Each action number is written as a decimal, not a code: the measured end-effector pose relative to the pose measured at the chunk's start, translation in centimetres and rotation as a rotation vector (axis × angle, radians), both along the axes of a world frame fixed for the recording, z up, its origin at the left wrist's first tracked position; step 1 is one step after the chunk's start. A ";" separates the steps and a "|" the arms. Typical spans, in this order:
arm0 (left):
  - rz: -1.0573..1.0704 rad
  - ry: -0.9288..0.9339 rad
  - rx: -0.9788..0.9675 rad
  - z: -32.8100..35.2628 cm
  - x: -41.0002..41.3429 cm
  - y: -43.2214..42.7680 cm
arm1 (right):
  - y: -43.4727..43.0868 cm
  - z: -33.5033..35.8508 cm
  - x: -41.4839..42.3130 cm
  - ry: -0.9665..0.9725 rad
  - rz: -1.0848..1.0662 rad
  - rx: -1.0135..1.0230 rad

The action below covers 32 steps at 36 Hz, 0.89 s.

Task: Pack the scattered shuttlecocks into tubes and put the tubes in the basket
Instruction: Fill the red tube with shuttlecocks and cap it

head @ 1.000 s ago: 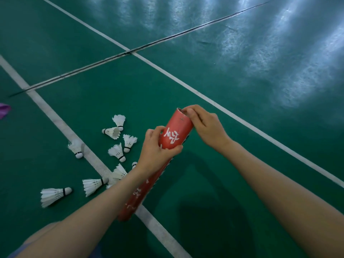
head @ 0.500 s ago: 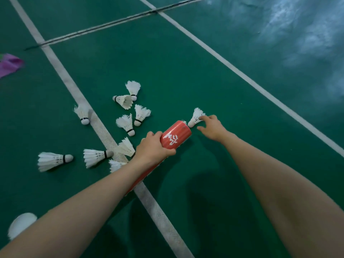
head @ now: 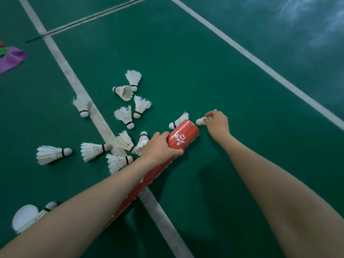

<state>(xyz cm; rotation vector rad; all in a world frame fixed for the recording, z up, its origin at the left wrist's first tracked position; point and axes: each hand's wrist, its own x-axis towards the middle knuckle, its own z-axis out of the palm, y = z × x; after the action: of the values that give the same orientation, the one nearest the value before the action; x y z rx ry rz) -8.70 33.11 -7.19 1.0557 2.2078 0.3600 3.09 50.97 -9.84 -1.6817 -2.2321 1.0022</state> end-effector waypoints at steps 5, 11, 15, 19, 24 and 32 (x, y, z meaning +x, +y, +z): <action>-0.060 -0.066 0.041 1.0 1.3 0.4 | -0.8 4.6 2.3 0.141 -0.054 0.183; -0.149 -0.171 0.152 4.6 3.3 0.7 | -2.8 12.4 5.5 0.246 0.067 0.172; -0.173 -0.187 0.285 7.7 4.0 0.7 | -4.7 16.7 7.6 0.243 0.105 0.151; -0.197 -0.253 0.426 10.5 4.3 0.8 | -7.1 20.9 9.3 0.269 0.173 0.218; -0.255 -0.318 0.599 13.4 5.2 0.9 | -10.0 26.5 9.7 0.208 0.366 0.211; -0.220 -0.431 0.767 14.1 4.9 -0.1 | -11.5 30.2 9.5 -0.099 0.590 0.142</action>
<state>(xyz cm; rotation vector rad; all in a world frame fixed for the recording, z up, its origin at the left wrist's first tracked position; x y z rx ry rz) -3.84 32.98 6.89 1.4219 1.5545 1.2656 12.60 39.45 20.32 -1.0469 -2.8673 0.8417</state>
